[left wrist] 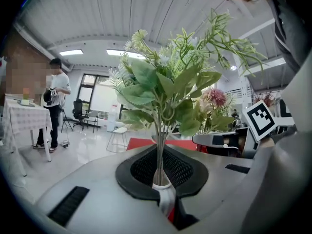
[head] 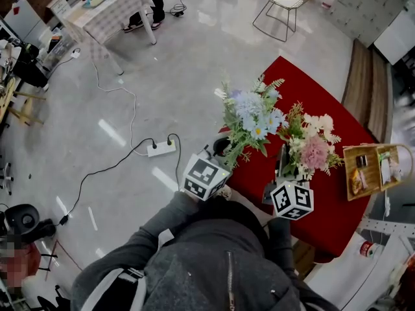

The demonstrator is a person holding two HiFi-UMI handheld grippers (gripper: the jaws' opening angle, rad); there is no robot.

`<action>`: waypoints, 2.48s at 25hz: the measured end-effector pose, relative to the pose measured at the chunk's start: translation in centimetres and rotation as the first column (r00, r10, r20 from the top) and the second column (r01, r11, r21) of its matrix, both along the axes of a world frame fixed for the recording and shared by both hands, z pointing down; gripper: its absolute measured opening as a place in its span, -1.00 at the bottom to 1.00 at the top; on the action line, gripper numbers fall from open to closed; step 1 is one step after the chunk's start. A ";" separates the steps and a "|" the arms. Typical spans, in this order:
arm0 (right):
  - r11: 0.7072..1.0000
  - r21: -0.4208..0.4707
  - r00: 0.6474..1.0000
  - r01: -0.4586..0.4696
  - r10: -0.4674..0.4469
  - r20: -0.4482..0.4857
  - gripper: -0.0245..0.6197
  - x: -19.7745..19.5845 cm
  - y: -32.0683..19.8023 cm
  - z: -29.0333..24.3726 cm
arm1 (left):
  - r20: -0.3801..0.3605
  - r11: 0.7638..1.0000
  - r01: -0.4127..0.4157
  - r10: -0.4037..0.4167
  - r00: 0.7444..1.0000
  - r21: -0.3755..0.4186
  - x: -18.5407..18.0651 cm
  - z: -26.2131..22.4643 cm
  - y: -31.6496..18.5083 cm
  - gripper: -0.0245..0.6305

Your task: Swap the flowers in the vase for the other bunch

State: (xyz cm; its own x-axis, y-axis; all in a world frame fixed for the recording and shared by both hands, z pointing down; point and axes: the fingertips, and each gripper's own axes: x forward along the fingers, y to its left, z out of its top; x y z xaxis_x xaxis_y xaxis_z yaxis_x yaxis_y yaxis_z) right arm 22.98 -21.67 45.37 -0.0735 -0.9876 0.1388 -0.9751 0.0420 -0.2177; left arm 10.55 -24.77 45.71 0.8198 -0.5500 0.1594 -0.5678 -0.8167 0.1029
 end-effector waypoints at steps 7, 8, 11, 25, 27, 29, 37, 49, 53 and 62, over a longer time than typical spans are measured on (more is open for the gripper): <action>1.000 0.000 1.000 -0.004 0.004 -0.001 -0.84 0.0 0.0 -0.1 | 0.010 1.000 0.011 -0.011 1.000 0.020 -0.2 0.6 0.5 -0.79; 1.000 0.000 1.000 -0.005 0.005 0.000 -0.84 0.0 0.0 -0.1 | 0.010 1.000 0.013 -0.013 1.000 0.021 -0.3 0.6 0.5 -0.79; 1.000 -0.001 1.000 -0.006 0.006 0.002 -0.84 0.0 0.1 -0.1 | 0.007 1.000 0.019 -0.019 1.000 0.019 -0.2 0.7 0.6 -0.77; 1.000 -0.002 1.000 -0.014 0.014 0.003 -0.84 0.1 0.1 0.0 | 0.050 0.999 0.027 -0.029 0.998 0.042 -0.3 0.8 0.6 -0.68; 1.000 -0.003 1.000 -0.017 0.017 0.003 -0.84 0.0 0.0 -0.1 | 0.055 0.998 0.031 -0.033 0.998 0.046 -0.5 0.8 0.5 -0.67; 1.000 -0.002 1.000 -0.017 0.017 0.003 -0.84 -0.1 -0.1 -0.2 | 0.056 0.998 0.037 -0.039 0.998 0.046 -0.7 0.7 0.3 -0.66; 1.000 0.000 1.000 -0.020 0.020 0.003 -0.84 0.0 0.1 -0.1 | 0.045 0.998 0.052 -0.053 0.998 0.036 -1.2 0.8 0.6 -0.62; 1.000 -0.002 1.000 -0.021 0.021 -0.002 -0.84 -0.1 0.0 -0.2 | 0.028 0.997 0.083 -0.083 0.996 0.008 -2.8 0.7 1.1 -0.61; 1.000 -0.004 1.000 -0.025 0.025 -0.002 -0.84 -0.1 0.0 -0.1 | 0.011 0.994 0.103 -0.103 0.995 -0.030 -3.8 0.8 1.0 -0.64; 0.998 0.007 0.998 -0.063 0.063 0.005 -0.84 0.5 0.5 -1.1 | -0.006 0.991 0.125 -0.126 0.992 -0.054 -5.9 0.1 1.4 -0.82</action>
State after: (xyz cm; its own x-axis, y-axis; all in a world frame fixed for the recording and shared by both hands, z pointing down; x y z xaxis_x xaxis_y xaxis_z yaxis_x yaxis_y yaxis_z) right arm 23.46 -21.14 44.28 -0.0113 -0.9913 0.1311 -0.9749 -0.0182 -0.2220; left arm 4.65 -23.38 45.85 0.7466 -0.6393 0.1840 -0.6641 -0.7323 0.1503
